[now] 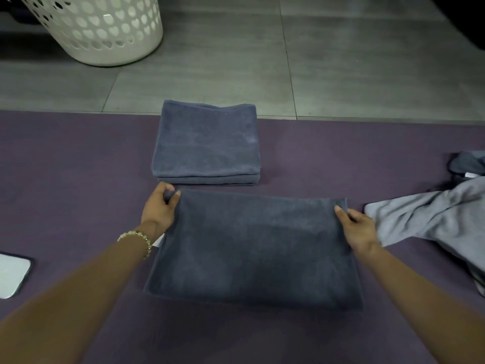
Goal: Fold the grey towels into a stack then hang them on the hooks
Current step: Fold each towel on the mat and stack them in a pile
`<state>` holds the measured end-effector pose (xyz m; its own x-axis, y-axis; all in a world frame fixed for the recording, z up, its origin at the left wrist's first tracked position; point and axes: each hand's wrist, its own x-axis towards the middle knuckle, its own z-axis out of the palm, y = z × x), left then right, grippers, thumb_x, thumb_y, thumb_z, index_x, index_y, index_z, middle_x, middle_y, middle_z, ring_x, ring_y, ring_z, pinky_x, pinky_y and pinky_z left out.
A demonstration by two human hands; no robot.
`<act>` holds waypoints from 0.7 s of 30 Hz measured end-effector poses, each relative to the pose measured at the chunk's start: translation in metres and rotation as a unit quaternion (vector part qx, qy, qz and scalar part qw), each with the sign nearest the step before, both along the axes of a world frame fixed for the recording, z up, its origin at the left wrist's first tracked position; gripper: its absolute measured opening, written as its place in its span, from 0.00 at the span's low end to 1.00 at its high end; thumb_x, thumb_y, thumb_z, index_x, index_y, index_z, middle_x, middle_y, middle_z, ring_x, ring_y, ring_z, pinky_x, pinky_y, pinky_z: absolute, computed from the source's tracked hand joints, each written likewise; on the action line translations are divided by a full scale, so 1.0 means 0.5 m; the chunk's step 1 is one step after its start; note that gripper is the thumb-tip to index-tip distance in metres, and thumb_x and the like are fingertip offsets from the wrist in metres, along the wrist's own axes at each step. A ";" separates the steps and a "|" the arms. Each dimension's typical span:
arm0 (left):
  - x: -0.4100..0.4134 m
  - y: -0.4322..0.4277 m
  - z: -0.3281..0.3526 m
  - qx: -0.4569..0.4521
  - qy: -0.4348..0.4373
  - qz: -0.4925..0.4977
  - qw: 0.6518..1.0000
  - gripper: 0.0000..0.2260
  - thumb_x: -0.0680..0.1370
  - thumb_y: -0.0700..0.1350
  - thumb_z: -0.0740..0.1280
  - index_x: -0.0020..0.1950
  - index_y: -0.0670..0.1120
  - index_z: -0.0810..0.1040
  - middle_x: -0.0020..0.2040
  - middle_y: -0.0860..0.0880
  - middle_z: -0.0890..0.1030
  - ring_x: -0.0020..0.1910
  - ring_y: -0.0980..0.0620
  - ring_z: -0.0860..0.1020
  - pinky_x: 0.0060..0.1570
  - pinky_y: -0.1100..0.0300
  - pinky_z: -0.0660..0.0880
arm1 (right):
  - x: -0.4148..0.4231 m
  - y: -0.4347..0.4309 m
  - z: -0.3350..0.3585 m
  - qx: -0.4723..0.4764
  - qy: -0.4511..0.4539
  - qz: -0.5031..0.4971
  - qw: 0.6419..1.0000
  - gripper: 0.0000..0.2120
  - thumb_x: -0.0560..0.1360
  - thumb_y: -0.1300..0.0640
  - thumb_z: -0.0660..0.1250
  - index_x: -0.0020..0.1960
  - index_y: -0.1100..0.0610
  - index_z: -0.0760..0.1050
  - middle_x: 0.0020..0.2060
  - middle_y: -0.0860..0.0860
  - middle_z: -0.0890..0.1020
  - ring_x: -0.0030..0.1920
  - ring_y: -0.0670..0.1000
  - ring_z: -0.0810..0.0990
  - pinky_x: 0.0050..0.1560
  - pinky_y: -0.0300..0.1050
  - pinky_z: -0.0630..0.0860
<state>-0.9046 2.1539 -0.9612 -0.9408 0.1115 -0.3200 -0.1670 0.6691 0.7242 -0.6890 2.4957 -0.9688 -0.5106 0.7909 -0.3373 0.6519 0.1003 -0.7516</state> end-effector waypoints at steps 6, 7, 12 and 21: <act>-0.002 0.010 0.003 0.035 -0.022 0.074 0.996 0.04 0.79 0.45 0.63 0.50 0.48 0.68 0.43 0.49 0.73 0.44 0.47 0.71 0.46 0.47 0.75 | -0.017 0.015 0.005 -0.018 -0.023 -0.018 0.999 0.20 0.76 0.52 0.67 0.44 0.71 0.75 0.32 0.64 0.70 0.38 0.53 0.68 0.35 0.41 0.73; 0.002 0.008 0.005 0.038 -0.021 0.082 0.996 0.07 0.79 0.45 0.64 0.51 0.48 0.67 0.45 0.48 0.73 0.45 0.47 0.71 0.46 0.49 0.74 | -0.020 0.016 0.009 -0.016 -0.028 -0.015 0.999 0.19 0.76 0.51 0.68 0.43 0.69 0.75 0.31 0.61 0.71 0.38 0.53 0.69 0.34 0.40 0.72; 0.057 -0.055 0.019 -0.045 -0.073 -0.015 0.996 0.18 0.74 0.53 0.71 0.35 0.43 0.68 0.31 0.48 0.72 0.33 0.50 0.72 0.37 0.53 0.73 | 0.037 -0.007 0.037 -0.030 -0.082 0.044 0.995 0.20 0.72 0.47 0.70 0.30 0.57 0.68 0.26 0.50 0.70 0.30 0.50 0.69 0.31 0.40 0.65; 0.191 -0.160 0.006 0.038 -0.122 -0.068 0.989 0.09 0.80 0.47 0.63 0.47 0.43 0.81 0.41 0.49 0.83 0.41 0.54 0.80 0.37 0.72 0.74 | 0.190 -0.079 0.041 -0.063 -0.145 0.106 0.982 0.18 0.77 0.50 0.66 0.35 0.61 0.74 0.32 0.54 0.79 0.37 0.54 0.77 0.39 0.45 0.72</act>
